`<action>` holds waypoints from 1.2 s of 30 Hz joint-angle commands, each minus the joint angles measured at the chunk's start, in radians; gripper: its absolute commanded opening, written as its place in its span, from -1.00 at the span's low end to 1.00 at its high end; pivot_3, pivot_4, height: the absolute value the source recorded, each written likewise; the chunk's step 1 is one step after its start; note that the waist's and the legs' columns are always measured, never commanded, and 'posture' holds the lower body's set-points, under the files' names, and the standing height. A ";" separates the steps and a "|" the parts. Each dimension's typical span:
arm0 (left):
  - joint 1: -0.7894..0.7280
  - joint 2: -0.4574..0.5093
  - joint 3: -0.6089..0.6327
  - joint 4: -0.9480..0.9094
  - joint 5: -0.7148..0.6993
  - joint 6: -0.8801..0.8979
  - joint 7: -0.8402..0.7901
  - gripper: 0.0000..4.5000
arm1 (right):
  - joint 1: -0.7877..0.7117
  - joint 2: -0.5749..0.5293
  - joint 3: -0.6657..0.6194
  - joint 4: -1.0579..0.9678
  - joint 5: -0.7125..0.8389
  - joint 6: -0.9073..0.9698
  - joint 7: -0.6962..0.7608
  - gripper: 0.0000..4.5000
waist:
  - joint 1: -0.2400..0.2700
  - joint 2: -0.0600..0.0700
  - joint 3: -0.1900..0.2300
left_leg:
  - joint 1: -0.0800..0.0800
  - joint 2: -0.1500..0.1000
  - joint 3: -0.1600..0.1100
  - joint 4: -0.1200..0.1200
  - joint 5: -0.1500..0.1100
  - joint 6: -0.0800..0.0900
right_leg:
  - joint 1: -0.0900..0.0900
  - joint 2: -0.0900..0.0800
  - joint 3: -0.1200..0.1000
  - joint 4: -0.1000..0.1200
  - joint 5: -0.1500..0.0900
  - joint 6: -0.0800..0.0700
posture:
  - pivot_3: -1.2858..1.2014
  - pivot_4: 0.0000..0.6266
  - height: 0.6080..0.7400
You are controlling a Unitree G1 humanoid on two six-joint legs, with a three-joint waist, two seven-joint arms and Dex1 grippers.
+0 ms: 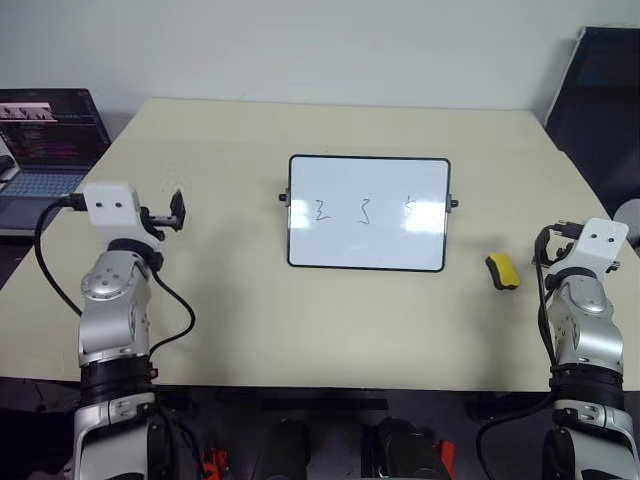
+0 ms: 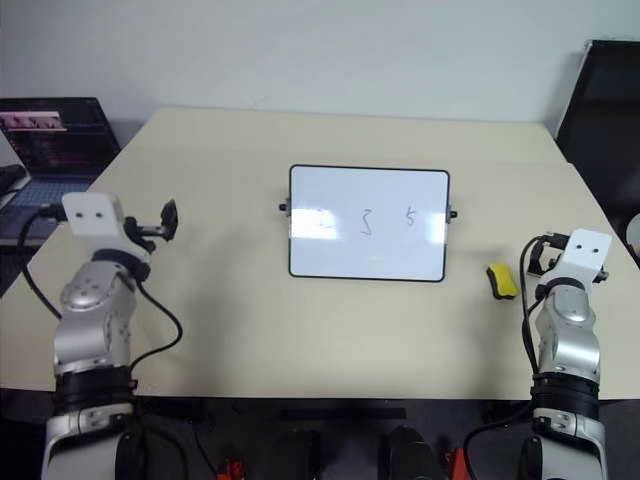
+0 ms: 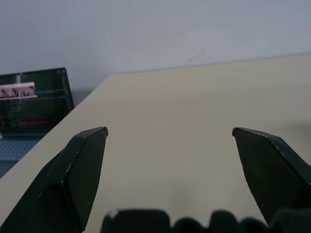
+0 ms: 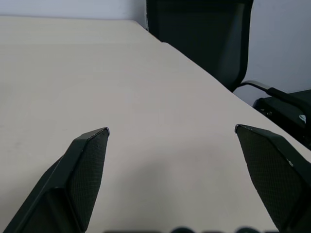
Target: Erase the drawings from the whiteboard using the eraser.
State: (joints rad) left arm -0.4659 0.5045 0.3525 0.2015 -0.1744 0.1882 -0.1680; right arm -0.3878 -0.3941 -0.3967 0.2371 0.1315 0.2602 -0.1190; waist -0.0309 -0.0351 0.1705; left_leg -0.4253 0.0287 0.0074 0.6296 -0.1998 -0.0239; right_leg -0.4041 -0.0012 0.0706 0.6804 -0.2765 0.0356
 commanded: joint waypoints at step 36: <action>-0.263 -0.111 -0.194 0.009 -0.124 -0.053 -0.298 1.00 | 0.122 -0.177 -0.110 -0.410 0.073 0.353 0.092 0.98 | 0.011 0.000 0.000 | -0.003 -0.002 -0.002 0.002 0.000 0.000 | 0.000 0.000 -0.002 0.000 0.000 0.001 | 0.03 -0.52 1.00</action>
State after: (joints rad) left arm -0.7051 0.4026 0.1911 0.2655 -0.2676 0.1276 -0.4077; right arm -0.2711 -0.5472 -0.4697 -0.0984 0.1807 0.5398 -0.0423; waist -0.0197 -0.0353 0.1705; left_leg -0.4278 0.0271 0.0054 0.6318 -0.1997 -0.0239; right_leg -0.4040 -0.0014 0.0686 0.6800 -0.2763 0.0363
